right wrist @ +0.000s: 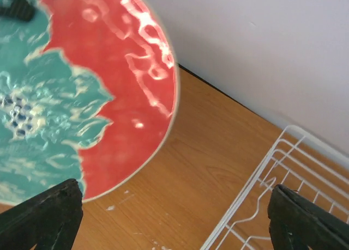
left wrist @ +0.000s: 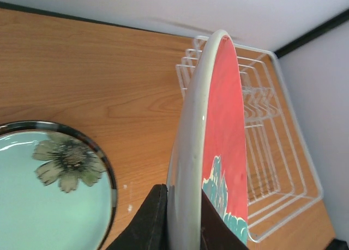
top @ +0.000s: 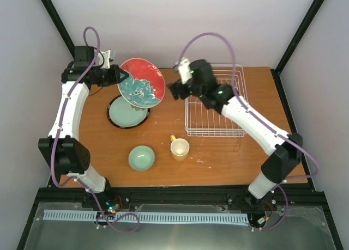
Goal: Load the mixed dishes into the dish rack
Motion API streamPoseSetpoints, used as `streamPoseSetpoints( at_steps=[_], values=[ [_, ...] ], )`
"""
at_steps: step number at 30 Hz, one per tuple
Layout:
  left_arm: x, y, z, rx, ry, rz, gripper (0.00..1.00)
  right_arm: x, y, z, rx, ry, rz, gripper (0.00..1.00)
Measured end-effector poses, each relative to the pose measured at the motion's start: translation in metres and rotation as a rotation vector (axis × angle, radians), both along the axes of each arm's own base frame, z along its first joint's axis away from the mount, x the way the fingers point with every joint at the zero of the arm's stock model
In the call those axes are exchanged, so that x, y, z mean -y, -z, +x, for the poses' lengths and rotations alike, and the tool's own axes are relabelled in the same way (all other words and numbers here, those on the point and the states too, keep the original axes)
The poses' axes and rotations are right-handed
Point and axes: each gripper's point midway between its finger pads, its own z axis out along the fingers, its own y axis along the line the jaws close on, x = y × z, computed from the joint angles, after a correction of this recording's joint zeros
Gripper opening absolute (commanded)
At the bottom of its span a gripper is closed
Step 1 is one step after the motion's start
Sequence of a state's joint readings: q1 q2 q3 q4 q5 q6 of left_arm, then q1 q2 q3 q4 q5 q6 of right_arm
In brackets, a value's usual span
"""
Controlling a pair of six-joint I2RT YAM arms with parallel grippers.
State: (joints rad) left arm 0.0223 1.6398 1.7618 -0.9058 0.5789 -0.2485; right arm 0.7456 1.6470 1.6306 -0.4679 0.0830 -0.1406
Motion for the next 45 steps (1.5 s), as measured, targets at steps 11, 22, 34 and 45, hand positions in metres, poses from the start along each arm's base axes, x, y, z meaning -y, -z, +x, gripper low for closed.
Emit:
streamPoseSetpoints(
  at_steps=[11, 22, 34, 45],
  values=[
    [0.026, -0.038, -0.036, 0.190, 0.227, -0.225, 0.01, 0.053, -0.023, -0.002, -0.342, -0.128, 0.447, 0.87],
    [0.043, -0.052, -0.056, 0.262, 0.351, -0.351, 0.01, 0.016, -0.010, -0.015, -0.584, -0.328, 0.560, 0.85],
    [0.047, -0.053, -0.061, 0.276, 0.376, -0.411, 0.00, -0.014, -0.039, -0.008, -0.658, -0.491, 0.660, 0.36],
    [0.045, -0.050, -0.050, 0.296, 0.358, -0.400, 0.07, -0.033, -0.028, -0.003, -0.714, -0.493, 0.661, 0.03]
  ],
)
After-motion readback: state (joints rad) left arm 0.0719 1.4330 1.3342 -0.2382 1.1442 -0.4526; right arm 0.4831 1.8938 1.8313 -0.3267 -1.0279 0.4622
